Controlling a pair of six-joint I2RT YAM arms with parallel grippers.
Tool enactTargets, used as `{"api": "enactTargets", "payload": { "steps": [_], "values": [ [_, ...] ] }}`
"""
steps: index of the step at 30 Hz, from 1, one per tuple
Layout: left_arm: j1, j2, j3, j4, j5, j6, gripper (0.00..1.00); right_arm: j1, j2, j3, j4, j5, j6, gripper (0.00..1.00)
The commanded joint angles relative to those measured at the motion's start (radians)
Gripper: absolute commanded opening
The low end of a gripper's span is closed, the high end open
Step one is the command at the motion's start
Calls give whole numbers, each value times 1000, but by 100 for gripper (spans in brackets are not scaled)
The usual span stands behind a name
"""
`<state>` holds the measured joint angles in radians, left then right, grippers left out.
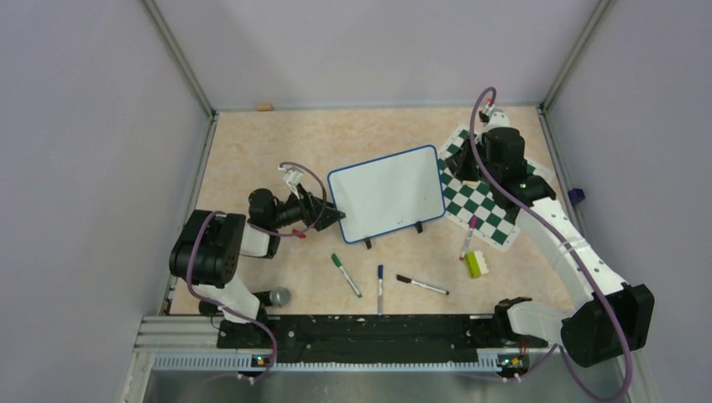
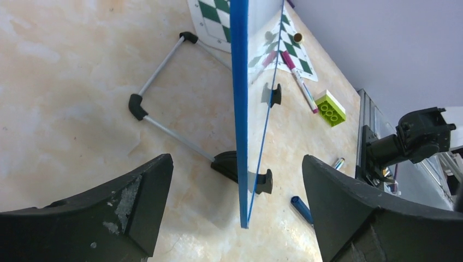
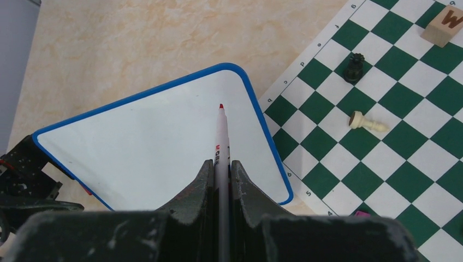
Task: Write a sentence on the whiteboard
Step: Hold the whiteboard at the center of the board.
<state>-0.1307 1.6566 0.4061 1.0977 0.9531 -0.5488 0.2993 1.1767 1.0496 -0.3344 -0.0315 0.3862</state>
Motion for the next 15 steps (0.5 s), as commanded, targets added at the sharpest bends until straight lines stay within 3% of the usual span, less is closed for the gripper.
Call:
{"api": "enactTargets", "payload": {
  "steps": [1,5,12,15],
  "values": [
    [0,85,36,258,85,-82,88,8,14,62,53,-59,15,0],
    [-4,175,51,516,121,-213,68,17,20,66,70,-80,22,0],
    [-10,229,110,522,162,-286,66,38,24,74,94,-76,35,0],
    [-13,232,96,522,152,-253,60,42,30,74,98,-74,33,0]
  ]
}}
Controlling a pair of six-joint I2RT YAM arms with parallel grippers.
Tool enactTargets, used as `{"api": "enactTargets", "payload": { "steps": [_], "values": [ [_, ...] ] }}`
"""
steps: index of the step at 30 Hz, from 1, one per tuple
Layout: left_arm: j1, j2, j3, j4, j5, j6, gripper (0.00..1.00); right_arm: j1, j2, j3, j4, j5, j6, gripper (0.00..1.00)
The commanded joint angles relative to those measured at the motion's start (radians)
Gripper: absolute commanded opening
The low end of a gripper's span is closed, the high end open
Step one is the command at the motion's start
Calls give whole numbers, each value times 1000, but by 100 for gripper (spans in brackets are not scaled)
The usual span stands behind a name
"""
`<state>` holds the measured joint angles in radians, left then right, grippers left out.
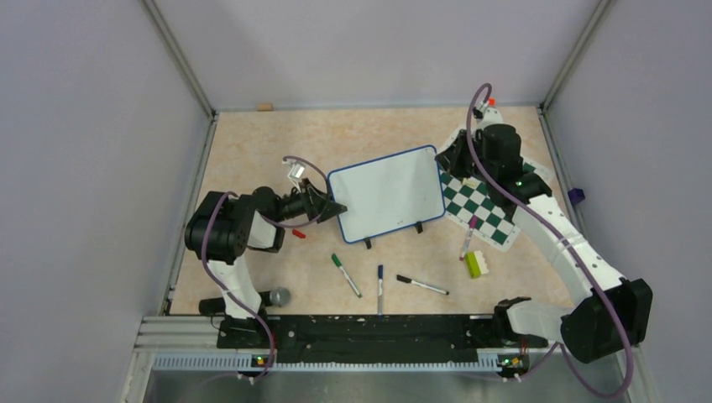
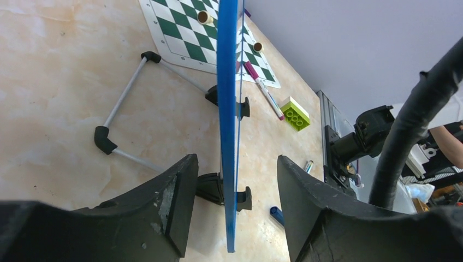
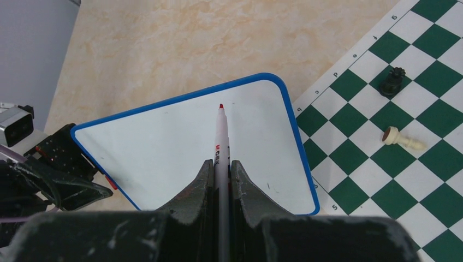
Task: Write a sentence on the whiteboard
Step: Hold the whiteboard at the center of the board.
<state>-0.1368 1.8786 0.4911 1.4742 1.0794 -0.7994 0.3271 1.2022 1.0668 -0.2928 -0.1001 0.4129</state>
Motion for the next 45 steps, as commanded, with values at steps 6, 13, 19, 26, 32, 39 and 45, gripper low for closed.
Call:
{"api": "enactTargets", "payload": {
  "steps": [6,13,19,26,32,39,45],
  "values": [
    [-16,21,-11,146,-1,32,48,33,23,62,74,-12,5,0],
    [-18,34,6,146,14,45,21,77,46,95,72,-3,-21,0],
    [-20,54,13,146,25,71,0,114,69,113,72,16,-31,0],
    [-20,58,25,146,73,90,0,178,119,173,43,74,-59,0],
    [-20,61,35,146,86,61,0,242,141,203,26,127,-80,0],
    [-20,62,30,146,83,72,0,314,150,205,24,167,-58,0],
    [-23,53,30,146,86,83,0,387,220,280,-62,214,-43,0]
  ]
}}
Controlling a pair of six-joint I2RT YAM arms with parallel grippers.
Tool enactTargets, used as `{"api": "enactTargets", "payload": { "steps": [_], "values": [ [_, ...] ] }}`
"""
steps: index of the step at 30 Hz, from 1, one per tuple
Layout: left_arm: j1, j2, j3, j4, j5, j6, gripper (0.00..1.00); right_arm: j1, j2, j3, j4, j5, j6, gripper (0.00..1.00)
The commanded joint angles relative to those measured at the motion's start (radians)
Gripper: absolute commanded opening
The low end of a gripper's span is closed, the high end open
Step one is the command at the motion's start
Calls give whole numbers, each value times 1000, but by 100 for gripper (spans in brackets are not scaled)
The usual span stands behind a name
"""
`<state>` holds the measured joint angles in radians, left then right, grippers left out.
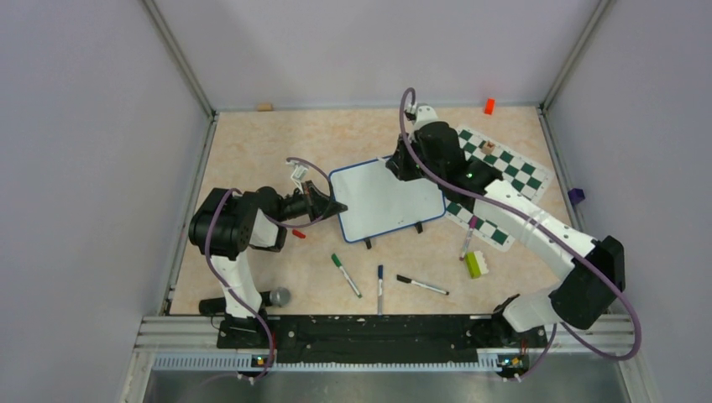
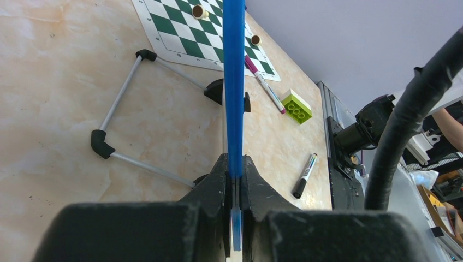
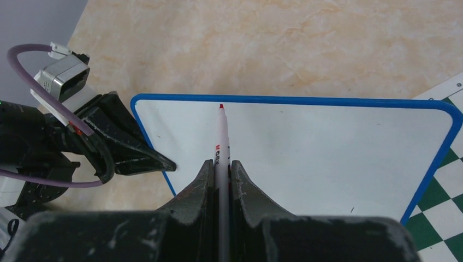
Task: Write a sentence on the whiteboard
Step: Hold the whiteboard at the center of the board, then write a sentence on the whiteboard.
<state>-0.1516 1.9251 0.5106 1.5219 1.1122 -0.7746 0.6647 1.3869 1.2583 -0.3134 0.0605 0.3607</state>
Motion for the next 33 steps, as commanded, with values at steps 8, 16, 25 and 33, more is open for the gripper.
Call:
{"api": "enactTargets", "payload": {
  "steps": [8,16,25,33],
  "values": [
    [-15,3,10,98,51,53,2,166,126,170,-49,155,-34,0],
    [-17,8,24,98,99,47,0,214,188,224,-50,143,-51,0],
    [-17,9,17,98,80,59,0,227,205,222,-26,99,-56,0],
    [-16,23,24,98,79,51,0,227,218,224,-13,61,-58,0]
  ]
}}
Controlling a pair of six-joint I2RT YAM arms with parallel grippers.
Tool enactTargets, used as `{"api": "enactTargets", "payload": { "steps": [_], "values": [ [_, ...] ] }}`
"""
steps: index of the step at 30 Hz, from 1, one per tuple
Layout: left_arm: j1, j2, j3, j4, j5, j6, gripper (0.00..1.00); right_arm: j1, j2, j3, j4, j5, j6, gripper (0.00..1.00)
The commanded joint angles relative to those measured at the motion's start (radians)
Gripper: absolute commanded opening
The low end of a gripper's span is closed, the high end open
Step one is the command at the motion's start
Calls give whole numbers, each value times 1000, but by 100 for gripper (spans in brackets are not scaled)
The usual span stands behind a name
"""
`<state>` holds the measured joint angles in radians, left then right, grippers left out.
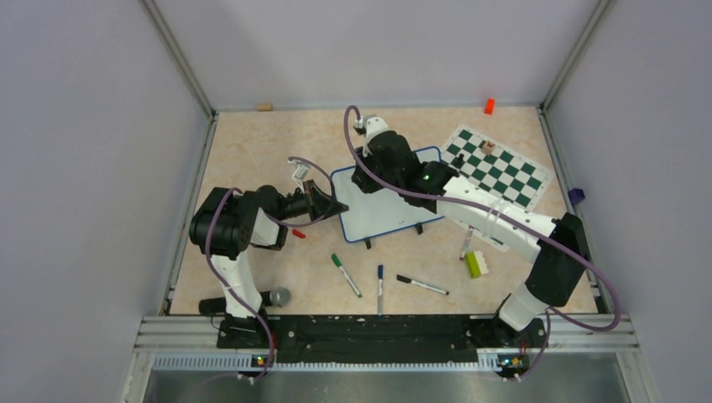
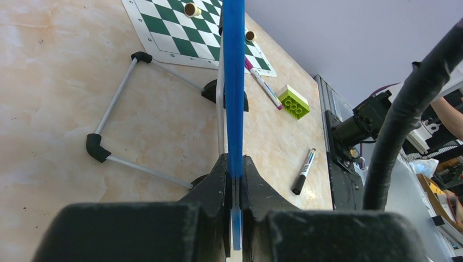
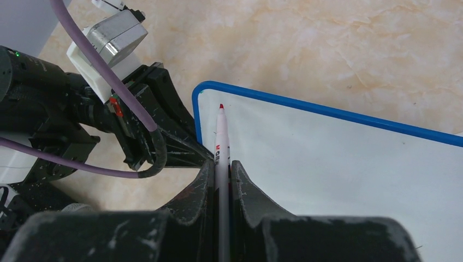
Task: Write a sentence on the whiteboard
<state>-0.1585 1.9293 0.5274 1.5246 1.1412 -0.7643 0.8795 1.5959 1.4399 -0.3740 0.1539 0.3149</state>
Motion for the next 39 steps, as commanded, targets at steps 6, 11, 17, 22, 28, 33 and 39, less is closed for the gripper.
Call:
{"api": "enactTargets", "payload": {
  "steps": [6,11,17,22,28,33,39],
  "values": [
    [-9,21,8,95,52,37,0,13,26,49,42,-16,-11,0],
    [-9,25,11,95,58,30,0,12,39,56,42,-11,-11,0],
    [-9,19,9,95,61,30,0,12,44,54,43,9,-14,0],
    [-9,18,10,95,64,31,0,13,53,59,40,20,-13,0],
    [-9,15,9,95,64,31,0,12,61,63,40,27,-14,0],
    [-9,12,8,95,64,32,0,13,70,65,32,43,-15,0],
    [-9,11,5,95,65,32,0,13,71,66,26,57,-15,0]
  ]
}}
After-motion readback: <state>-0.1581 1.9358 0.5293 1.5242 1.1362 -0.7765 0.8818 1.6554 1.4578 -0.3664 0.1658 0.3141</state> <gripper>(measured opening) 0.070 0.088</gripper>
